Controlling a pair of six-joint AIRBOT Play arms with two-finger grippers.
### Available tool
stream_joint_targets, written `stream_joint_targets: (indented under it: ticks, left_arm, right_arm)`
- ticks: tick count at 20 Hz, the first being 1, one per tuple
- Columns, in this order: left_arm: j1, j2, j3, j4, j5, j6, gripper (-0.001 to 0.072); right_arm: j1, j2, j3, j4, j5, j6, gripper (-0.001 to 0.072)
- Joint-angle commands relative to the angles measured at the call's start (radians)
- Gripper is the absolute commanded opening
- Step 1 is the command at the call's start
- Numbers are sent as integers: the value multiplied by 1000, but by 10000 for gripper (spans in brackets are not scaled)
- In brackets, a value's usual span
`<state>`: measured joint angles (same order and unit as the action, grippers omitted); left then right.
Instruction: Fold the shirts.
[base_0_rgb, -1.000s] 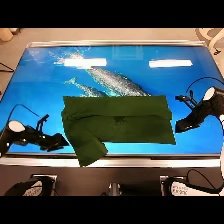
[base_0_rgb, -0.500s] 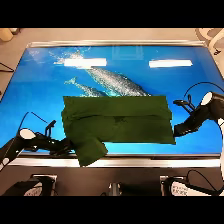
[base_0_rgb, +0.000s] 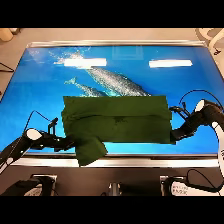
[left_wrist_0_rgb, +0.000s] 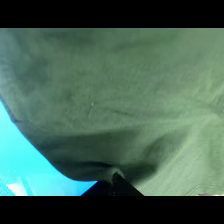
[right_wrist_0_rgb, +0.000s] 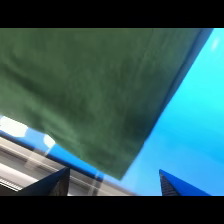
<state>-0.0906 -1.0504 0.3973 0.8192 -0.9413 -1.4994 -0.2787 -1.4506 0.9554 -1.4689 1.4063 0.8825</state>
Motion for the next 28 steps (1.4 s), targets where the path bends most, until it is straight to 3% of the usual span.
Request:
stream_joint_targets:
  ticks: [1, 4, 6, 7, 8, 9, 12, 14, 18, 22, 28]
  left_arm:
    - [-3, 2, 3, -1, 16, 8, 21]
    - [-3, 8, 3, -1, 16, 7, 21]
    - [-3, 8, 3, -2, 16, 6, 21]
    - [-3, 8, 3, -4, 16, 7, 21]
    - [-3, 8, 4, -8, 16, 7, 21]
    - [-3, 9, 10, -6, 16, 10, 20]
    - [-2, 45, 93, -6, 16, 99, 18]
    - [-2, 79, 200, 34, 14, 101, 16]
    - [-2, 51, 378, 193, 21, -5, 16]
    - [3, -78, 461, 204, 100, -36, 17]
    - [60, -290, 645, 192, 163, -72, 17]
  right_arm:
    - [1, -39, -4, 62, -39, 14, 539]
    - [1, -53, -4, 77, -40, 28, 515]
    - [1, -55, -4, 102, -27, 40, 374]
    - [1, -55, -4, 118, -13, 39, 246]
    - [1, -55, -4, 122, 2, 36, 73]
    - [1, -54, -3, 122, 14, 28, 16]
    - [1, -36, 22, 123, 48, -24, 14]
    - [1, -3, 78, 136, 44, -32, 13]
    - [6, 16, 224, 154, -97, -31, 12]
    - [89, -58, 364, 143, -261, -35, 12]
    - [146, -273, 557, 100, -292, 20, 12]
